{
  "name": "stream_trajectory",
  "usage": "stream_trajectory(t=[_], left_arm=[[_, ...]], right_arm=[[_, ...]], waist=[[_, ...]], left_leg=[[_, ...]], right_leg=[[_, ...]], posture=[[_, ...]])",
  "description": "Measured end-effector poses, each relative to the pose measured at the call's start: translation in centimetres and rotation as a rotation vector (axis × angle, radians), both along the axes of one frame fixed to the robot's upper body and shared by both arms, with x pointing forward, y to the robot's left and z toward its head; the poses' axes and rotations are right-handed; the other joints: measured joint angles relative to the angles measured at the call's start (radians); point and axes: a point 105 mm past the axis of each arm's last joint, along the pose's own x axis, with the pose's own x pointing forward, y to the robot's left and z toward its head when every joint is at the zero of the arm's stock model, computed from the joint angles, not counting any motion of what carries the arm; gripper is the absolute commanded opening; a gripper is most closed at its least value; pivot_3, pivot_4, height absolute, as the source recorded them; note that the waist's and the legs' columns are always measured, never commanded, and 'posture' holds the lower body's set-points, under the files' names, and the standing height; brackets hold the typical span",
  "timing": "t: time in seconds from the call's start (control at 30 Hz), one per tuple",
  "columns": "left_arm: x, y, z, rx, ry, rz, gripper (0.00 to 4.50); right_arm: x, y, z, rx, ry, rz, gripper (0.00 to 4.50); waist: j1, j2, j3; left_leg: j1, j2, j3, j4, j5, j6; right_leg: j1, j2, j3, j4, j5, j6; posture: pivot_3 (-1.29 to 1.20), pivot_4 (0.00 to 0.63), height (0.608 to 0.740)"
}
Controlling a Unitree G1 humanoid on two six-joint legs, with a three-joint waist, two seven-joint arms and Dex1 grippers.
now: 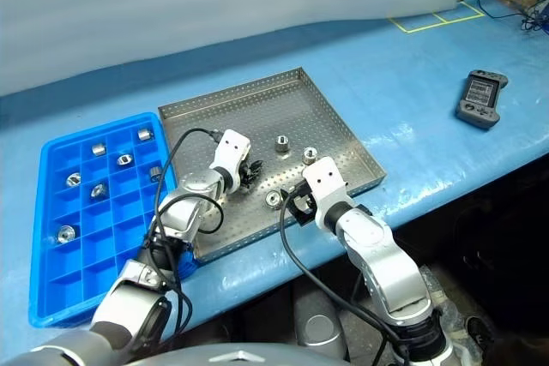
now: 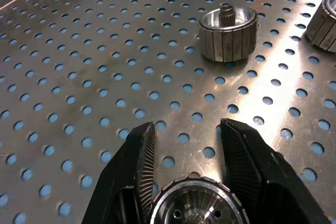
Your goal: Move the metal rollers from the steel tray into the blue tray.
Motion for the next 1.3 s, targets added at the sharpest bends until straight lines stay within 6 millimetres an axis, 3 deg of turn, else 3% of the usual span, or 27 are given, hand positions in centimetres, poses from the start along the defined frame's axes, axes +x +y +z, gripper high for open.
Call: stream_trajectory(t=[0.1,0.2,0.3,0.4,0.57,0.7,0.77,1.07,1.3], left_arm=[[-0.2,0.6,0.6,-0.038,-0.015,0.028,1.75],[-0.2,0.8,3.5,-0.155,-0.103,0.076,1.75],[-0.4,2.1,8.1,-0.256,-0.251,0.144,1.75],[-1.4,4.1,9.6,-0.284,-0.318,0.227,1.75],[-4.6,10.2,8.7,-0.231,-0.333,0.465,1.75],[-7.5,12.9,8.3,-0.113,-0.362,0.557,1.75],[-9.3,13.9,7.2,-0.071,-0.335,0.607,1.75],[-13.3,15.4,2.5,-0.033,-0.171,0.707,1.75],[-13.1,15.1,2.7,-0.069,-0.205,0.701,1.75]], right_arm=[[0.0,0.4,-0.2,-0.001,0.007,0.020,4.50],[0.1,0.4,-0.4,-0.002,0.014,0.020,4.50],[0.1,0.8,-0.3,0.002,0.015,0.032,4.50],[-0.1,1.2,-0.4,0.010,0.021,0.052,4.50],[-0.2,2.3,-0.6,0.017,0.032,0.111,4.50],[-0.1,3.2,-0.5,0.014,0.030,0.161,4.50],[0.1,4.0,-0.4,0.013,0.031,0.202,4.50],[0.1,5.4,-0.2,0.010,0.031,0.303,4.50],[0.1,5.4,-0.2,0.010,0.031,0.304,4.50]], waist=[[0.018,0.000,0.000],[0.043,0.000,0.000],[0.066,0.000,0.000],[0.081,0.000,0.000],[0.117,0.000,0.000],[0.159,0.000,0.000],[0.185,0.000,0.000],[0.248,0.000,0.000],[0.250,0.000,0.000]], left_leg=[[-0.001,0.000,0.000,0.000,0.000,0.000],[-0.004,0.000,0.000,0.000,0.000,0.000],[-0.004,0.000,0.000,0.000,0.000,0.000],[-0.003,0.000,0.001,0.000,0.000,0.000],[-0.002,0.000,0.000,0.001,0.000,0.000],[-0.002,0.000,0.001,0.001,0.000,0.000],[-0.002,0.000,0.000,0.001,0.000,0.000],[-0.001,0.000,-0.001,0.002,0.000,0.000],[-0.001,0.000,-0.002,0.002,0.000,0.000]], right_leg=[[-0.002,0.000,0.000,0.000,0.000,0.000],[-0.005,0.000,0.000,0.000,0.001,0.000],[-0.005,0.000,0.001,0.000,0.001,0.000],[-0.004,0.000,0.001,0.000,0.001,0.000],[-0.004,0.000,0.001,0.001,0.000,0.000],[-0.003,0.000,0.001,0.000,0.000,-0.001],[-0.003,0.000,0.001,0.000,0.000,-0.001],[-0.001,0.000,-0.002,0.000,-0.004,-0.008],[-0.001,0.000,-0.003,0.000,-0.004,-0.008]], posture=[[-0.22,0.150,0.740],[-0.20,0.150,0.740],[-0.18,0.150,0.740],[-0.13,0.150,0.740],[-0.07,0.150,0.740],[0.00,0.150,0.740],[0.02,0.150,0.740],[0.05,0.150,0.740],[0.01,0.150,0.740]])
